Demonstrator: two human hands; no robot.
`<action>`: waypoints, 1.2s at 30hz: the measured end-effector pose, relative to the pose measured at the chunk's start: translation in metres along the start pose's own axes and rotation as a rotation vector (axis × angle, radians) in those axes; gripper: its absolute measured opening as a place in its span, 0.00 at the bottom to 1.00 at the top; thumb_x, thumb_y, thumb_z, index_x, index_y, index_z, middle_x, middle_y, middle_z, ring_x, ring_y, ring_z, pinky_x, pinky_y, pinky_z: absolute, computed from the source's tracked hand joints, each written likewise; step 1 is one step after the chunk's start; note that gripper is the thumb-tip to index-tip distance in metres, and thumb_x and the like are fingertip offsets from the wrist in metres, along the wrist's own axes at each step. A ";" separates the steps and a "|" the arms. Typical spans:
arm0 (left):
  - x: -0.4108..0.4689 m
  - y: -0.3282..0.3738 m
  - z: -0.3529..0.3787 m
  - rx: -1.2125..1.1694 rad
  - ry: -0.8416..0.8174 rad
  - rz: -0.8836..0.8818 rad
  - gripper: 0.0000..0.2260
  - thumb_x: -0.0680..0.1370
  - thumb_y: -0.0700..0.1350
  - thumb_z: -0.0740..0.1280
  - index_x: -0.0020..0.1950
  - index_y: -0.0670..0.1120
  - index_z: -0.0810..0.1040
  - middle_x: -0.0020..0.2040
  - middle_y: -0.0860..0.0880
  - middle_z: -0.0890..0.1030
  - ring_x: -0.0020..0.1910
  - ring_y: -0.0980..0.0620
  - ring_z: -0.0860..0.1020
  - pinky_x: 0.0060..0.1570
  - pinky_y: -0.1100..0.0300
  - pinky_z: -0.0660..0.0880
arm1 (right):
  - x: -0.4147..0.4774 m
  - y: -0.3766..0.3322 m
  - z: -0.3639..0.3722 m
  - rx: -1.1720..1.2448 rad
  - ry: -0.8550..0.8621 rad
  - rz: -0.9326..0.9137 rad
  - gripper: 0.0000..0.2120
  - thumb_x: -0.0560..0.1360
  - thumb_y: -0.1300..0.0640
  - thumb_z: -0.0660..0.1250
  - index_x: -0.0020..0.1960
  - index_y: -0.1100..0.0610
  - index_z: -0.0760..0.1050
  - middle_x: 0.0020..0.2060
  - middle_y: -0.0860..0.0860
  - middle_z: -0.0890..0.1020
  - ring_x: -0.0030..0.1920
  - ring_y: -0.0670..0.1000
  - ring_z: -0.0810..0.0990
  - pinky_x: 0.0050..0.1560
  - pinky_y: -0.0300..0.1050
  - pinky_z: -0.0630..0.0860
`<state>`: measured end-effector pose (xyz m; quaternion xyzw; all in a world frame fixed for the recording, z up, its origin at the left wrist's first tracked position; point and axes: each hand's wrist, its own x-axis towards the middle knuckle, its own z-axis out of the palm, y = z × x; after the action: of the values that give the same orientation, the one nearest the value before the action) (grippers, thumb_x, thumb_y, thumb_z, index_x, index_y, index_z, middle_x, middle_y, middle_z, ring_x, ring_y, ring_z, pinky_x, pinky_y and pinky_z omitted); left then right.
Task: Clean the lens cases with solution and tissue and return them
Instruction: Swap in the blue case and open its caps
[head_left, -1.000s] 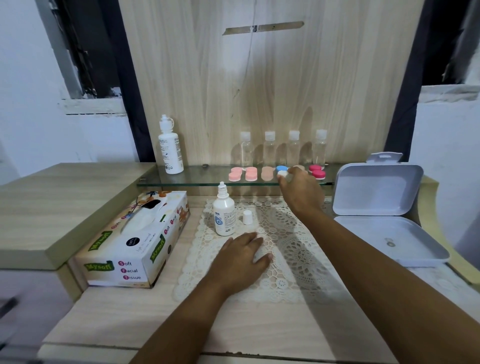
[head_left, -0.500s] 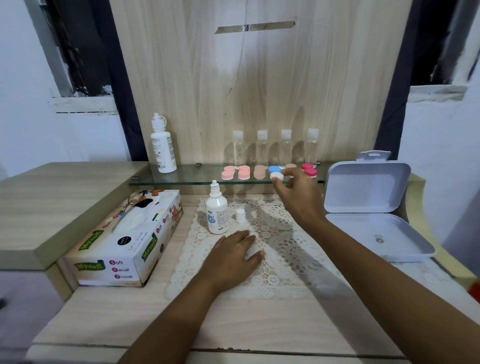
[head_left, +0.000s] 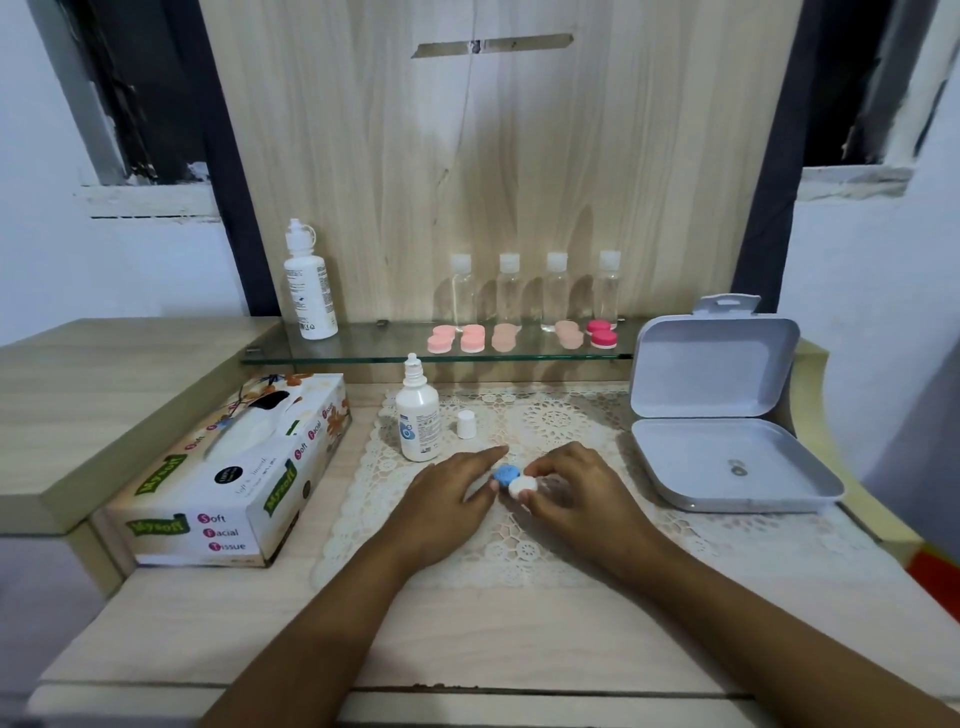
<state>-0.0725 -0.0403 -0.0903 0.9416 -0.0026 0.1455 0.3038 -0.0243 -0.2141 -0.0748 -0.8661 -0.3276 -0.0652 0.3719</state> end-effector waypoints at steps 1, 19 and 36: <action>0.000 0.000 0.000 0.016 -0.008 0.025 0.18 0.80 0.47 0.60 0.70 0.56 0.68 0.66 0.54 0.73 0.66 0.55 0.70 0.66 0.57 0.66 | 0.000 0.000 0.000 0.006 -0.015 -0.001 0.30 0.62 0.34 0.57 0.52 0.52 0.79 0.46 0.44 0.75 0.53 0.46 0.74 0.56 0.44 0.72; -0.006 0.002 0.003 0.199 0.030 0.115 0.18 0.77 0.54 0.60 0.64 0.50 0.75 0.56 0.54 0.76 0.56 0.54 0.71 0.59 0.53 0.68 | 0.001 0.011 0.012 -0.231 -0.019 -0.108 0.16 0.75 0.47 0.64 0.60 0.51 0.75 0.52 0.47 0.76 0.55 0.50 0.71 0.54 0.43 0.66; -0.005 0.006 0.000 0.084 0.034 0.063 0.11 0.75 0.52 0.68 0.55 0.49 0.80 0.48 0.56 0.76 0.51 0.55 0.74 0.55 0.53 0.71 | 0.001 0.014 0.012 -0.227 -0.011 -0.154 0.12 0.76 0.49 0.63 0.57 0.52 0.76 0.50 0.48 0.75 0.53 0.49 0.70 0.50 0.44 0.64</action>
<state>-0.0778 -0.0453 -0.0879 0.9503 -0.0210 0.1710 0.2593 -0.0165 -0.2125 -0.0918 -0.8752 -0.3858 -0.1256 0.2635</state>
